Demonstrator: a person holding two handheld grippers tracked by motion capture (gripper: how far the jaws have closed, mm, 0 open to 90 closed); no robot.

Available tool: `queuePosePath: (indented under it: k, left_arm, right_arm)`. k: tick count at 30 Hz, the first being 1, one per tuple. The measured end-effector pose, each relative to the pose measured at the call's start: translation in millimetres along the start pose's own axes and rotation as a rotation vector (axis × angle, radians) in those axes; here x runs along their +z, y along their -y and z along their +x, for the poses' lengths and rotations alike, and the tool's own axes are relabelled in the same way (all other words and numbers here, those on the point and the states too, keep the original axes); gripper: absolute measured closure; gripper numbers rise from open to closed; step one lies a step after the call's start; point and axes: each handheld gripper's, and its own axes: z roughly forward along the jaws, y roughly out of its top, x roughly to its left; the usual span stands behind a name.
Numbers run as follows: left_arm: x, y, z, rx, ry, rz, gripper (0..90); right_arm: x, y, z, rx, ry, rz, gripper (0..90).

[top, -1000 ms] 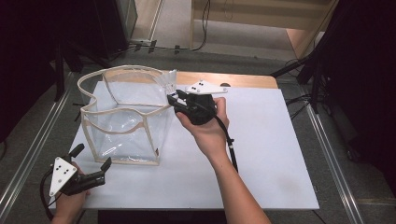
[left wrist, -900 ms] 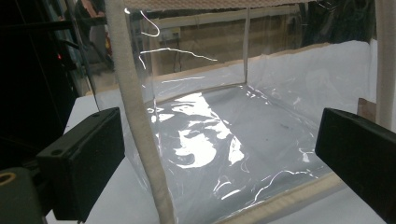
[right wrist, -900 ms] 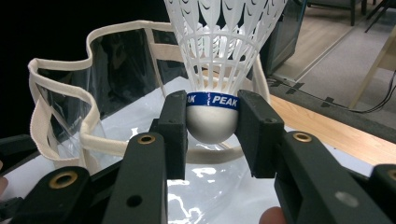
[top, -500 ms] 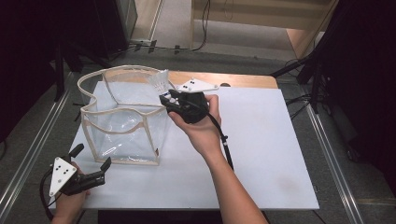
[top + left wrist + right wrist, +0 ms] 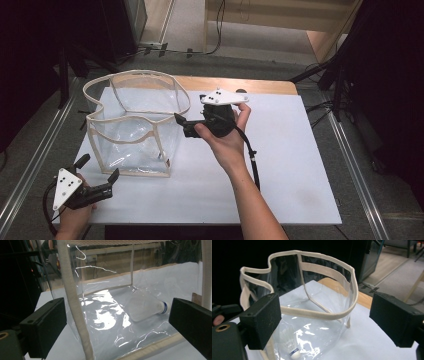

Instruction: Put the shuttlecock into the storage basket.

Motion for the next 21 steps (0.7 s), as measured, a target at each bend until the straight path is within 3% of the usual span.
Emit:
queuePosePath:
  k: [1,4,6,15,21]
  left_arm:
    - [0.0,0.0,0.0,0.000,0.000,0.000,2.2]
    - [0.0,0.0,-0.1,0.000,0.000,0.000,2.2]
    - [0.1,0.0,-0.1,0.000,0.000,0.000,2.2]
    - [0.0,0.1,-0.2,0.002,0.000,0.001,2.2]
    - [0.0,0.0,0.0,0.001,-0.001,0.000,2.2]
  right_arm:
    - [-1.7,1.5,-0.1,-0.007,0.006,-0.002,0.0]
    - [-6.0,6.2,-1.0,-0.022,-0.008,-0.002,0.0]
    - [-8.2,9.4,-1.3,-0.027,0.019,0.003,0.0]
    - [-15.5,26.3,-6.6,-0.046,0.029,0.001,0.0]
    - [-18.6,37.7,-12.3,-0.033,0.034,0.006,0.0]
